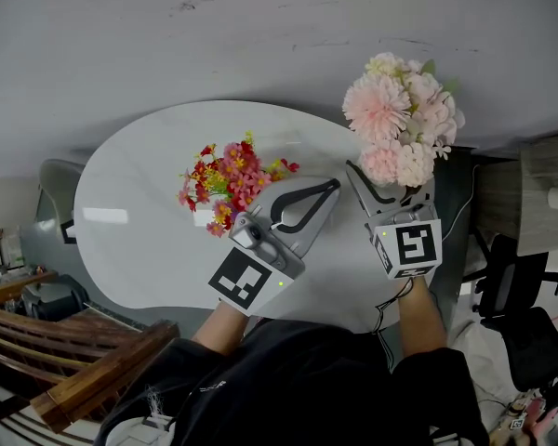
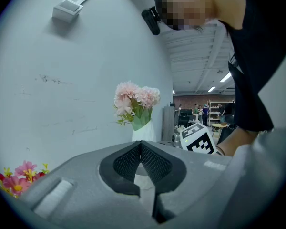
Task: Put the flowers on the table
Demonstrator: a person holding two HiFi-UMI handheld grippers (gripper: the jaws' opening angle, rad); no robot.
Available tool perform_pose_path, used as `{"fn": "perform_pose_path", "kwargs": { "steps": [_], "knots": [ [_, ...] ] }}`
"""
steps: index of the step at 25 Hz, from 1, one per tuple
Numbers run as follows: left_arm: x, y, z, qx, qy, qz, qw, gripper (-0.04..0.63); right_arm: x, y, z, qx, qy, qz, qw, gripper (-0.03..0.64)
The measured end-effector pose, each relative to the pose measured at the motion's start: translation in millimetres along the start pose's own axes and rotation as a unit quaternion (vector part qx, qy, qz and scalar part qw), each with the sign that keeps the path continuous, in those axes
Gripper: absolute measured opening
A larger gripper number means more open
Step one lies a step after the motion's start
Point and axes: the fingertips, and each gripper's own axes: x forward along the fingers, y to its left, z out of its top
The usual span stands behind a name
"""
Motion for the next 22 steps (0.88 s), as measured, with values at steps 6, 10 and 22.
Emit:
{"fn": "perform_pose_path", "kwargs": {
  "steps": [6,10,22],
  "knots": [
    [1.0,-0.5,0.1,0.004,0.003,-0.001,1.0000,0.005,-0.2,-0.3,-1.3,0.000,0.003,0.000,1.000,0.383],
    [0.1,-1.2,1.1,0.005,0.005,-0.001,1.0000,0.005,-1.5,-0.1,-1.6,-0.001,0.005,0.001,1.000,0.383],
    [-0.2,-0.2,3.1,0.005,0.006,0.003,1.0000,0.005,-1.7,-1.6,-4.0,0.000,0.009,0.002,1.000,0.383]
  ]
}}
